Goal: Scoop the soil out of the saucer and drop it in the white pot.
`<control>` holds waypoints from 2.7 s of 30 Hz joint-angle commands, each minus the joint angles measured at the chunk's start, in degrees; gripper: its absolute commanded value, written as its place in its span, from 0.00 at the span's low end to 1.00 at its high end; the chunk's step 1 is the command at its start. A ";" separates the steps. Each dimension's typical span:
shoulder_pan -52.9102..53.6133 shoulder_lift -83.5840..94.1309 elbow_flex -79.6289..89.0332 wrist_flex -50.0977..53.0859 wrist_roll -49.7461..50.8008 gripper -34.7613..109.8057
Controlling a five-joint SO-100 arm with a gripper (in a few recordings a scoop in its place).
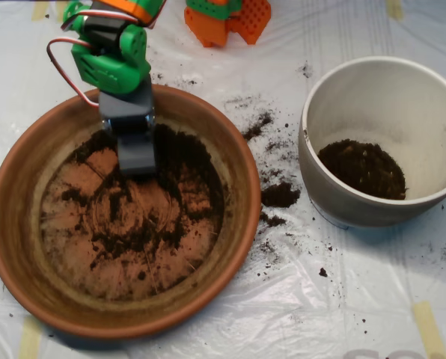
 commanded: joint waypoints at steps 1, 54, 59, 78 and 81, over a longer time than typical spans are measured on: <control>-0.62 2.99 6.68 0.79 -0.88 0.30; -58.54 -6.33 -70.22 43.33 24.17 0.36; -59.68 -6.94 -70.14 43.07 24.52 0.46; -43.07 5.10 -69.79 43.42 31.20 0.42; -37.00 5.54 -68.03 43.42 31.03 0.44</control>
